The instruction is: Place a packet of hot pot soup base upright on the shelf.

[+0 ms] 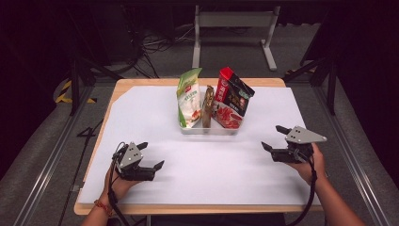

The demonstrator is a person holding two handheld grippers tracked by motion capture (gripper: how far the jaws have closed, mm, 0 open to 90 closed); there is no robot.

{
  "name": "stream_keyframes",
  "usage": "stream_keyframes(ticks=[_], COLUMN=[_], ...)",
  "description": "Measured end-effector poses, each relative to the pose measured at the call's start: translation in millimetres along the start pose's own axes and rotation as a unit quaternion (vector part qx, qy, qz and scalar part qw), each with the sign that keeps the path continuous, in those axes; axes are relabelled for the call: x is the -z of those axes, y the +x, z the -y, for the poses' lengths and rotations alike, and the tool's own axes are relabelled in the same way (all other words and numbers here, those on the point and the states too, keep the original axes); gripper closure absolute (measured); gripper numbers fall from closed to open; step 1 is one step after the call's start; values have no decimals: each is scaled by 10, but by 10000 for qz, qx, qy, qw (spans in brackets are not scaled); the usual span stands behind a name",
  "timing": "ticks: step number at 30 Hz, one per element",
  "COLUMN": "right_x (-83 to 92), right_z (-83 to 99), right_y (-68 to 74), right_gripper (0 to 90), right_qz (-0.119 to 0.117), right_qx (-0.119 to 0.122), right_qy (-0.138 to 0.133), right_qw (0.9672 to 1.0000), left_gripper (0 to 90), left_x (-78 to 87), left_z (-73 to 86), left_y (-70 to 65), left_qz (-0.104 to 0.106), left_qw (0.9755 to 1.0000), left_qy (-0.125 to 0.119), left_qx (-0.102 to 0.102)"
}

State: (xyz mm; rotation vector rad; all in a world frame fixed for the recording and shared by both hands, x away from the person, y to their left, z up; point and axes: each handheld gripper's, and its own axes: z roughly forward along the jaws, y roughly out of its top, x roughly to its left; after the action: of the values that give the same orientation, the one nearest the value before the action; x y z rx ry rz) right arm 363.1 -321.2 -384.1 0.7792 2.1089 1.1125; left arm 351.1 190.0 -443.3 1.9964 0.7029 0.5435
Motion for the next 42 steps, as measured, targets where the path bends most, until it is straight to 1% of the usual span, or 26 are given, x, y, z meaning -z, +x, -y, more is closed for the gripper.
stream_keyframes(ticks=[6, 8, 11, 15, 18, 20, 21, 23, 24, 26, 28, 29, 32, 35, 37, 38, 42], right_x=[30, 50, 64, 108, 134, 140, 160, 169, 190, 215, 228, 254, 281, 340, 347, 363, 411], right_z=[107, 157, 213, 298, 367, 389, 432, 454, 492, 531, 551, 593, 632, 704, 724, 755, 774], right_y=[11, 22, 34, 52, 61, 70, 82, 84, 91, 84, 78, 72, 70, 66, 69, 78, 101], right_gripper=[183, 177, 171, 171, 168, 167, 169, 170, 171, 171, 171, 171, 171, 174, 174, 174, 174], right_qz=[-156, -220, -256, -317, -349, -328, -285, -284, -222, -215, -195, -178, -132, -89, -73, -55, -53], right_qx=[56, 19, 14, 0, -65, -39, -59, -77, -21, -123, -137, -219, -230, -350, -362, -324, -332], right_qy=[3, -40, -52, -140, -135, -121, -143, -152, -141, -127, -137, -134, -114, -133, -119, -105, -157], right_qw=[9999, 9997, 9997, 9994, 9993, 9994, 9995, 9995, 9997, 9996, 9996, 9995, 9996, 9993, 9992, 9994, 9993], left_gripper=[114, 114, 114, 113, 113, 113, 113, 113, 113, 113, 113, 113, 113, 113, 113, 113, 113], left_x=[-4, -6, -11, -11, -11, -11, -9, -1, 3, 7, 3, -1, -8, -27, -32, -47, -61], left_z=[1, 2, 2, 1, 2, 2, 1, -4, -6, -6, -5, -7, -9, -14, -15, -21, -31], left_y=[-4, -3, -6, -16, -23, -26, -34, -47, -53, -62, -65, -65, -71, -73, -71, -65, -54], left_qz=[0, 3, -12, -14, -19, -21, -37, -43, -48, -39, -34, -20, -5, 17, 18, 36, 27], left_qw=[10000, 10000, 10000, 10000, 10000, 10000, 10000, 10000, 9999, 9999, 9999, 9999, 9999, 9999, 9999, 10000, 9999], left_qy=[-1, 1, 6, 18, 34, 35, 25, -2, -12, -27, -18, -23, -29, -7, -15, -6, -8], left_qx=[2, 3, 6, -4, -27, -49, -60, -88, -90, -100, -111, -106, -96, -99, -98, -93, -107])
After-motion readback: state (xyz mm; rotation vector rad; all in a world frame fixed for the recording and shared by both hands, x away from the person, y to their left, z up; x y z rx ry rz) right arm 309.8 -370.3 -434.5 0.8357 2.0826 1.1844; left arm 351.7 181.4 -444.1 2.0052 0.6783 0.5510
